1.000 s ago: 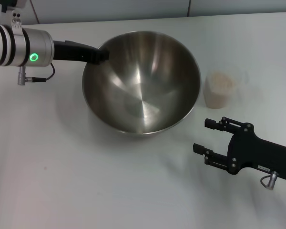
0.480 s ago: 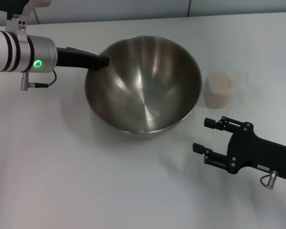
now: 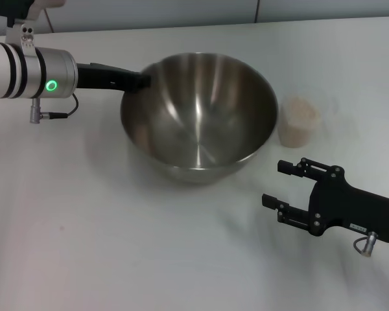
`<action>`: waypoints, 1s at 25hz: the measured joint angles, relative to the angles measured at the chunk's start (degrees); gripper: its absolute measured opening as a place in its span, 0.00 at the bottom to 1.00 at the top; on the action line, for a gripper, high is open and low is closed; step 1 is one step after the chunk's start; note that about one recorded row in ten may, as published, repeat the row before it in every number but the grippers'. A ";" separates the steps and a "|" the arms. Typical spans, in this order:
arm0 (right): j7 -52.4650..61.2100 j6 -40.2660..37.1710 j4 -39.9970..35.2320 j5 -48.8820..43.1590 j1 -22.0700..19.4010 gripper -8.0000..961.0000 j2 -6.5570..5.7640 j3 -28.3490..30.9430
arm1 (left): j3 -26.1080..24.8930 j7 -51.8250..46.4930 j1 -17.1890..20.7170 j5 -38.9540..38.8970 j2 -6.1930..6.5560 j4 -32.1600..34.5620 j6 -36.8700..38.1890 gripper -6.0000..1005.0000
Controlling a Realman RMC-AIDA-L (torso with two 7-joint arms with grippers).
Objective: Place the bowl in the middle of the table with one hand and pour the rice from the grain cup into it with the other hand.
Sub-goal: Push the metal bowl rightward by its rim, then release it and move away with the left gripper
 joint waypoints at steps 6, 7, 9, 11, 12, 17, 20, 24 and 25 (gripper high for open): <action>0.00 0.00 0.00 0.00 -0.02 0.70 0.00 0.00 | -0.03 -0.13 0.17 -0.05 0.00 -0.28 -0.26 0.18; 0.00 0.00 0.00 0.00 -0.02 0.70 0.00 0.00 | -0.06 -0.14 0.23 -0.06 0.00 -0.28 -0.22 0.22; 0.00 0.00 0.00 0.00 -0.01 0.70 0.00 0.03 | -0.15 -0.17 0.41 -0.09 0.00 -0.24 -0.02 0.31; 0.00 0.00 0.00 0.00 0.02 0.70 0.00 0.05 | -0.27 0.20 1.34 -1.82 0.10 0.31 0.51 0.42; 0.00 0.00 0.00 0.00 0.03 0.70 0.00 0.05 | -0.20 0.60 1.78 -2.87 0.16 0.53 0.66 0.48; 0.00 -0.01 0.00 0.00 0.06 0.70 0.00 0.07 | -0.01 1.82 3.08 -5.15 0.32 1.83 1.78 0.64; 0.00 -0.01 0.00 0.00 0.15 0.70 0.00 -0.09 | 0.01 1.71 3.12 -5.02 0.33 1.95 1.88 0.71; 0.00 -0.01 0.00 0.00 0.25 0.70 0.00 -0.17 | 0.01 1.47 3.13 -4.77 0.35 1.97 1.90 0.79; 0.00 -0.01 0.00 0.00 0.26 0.70 0.00 -0.18 | 0.01 1.47 3.14 -4.78 0.35 1.97 1.91 0.80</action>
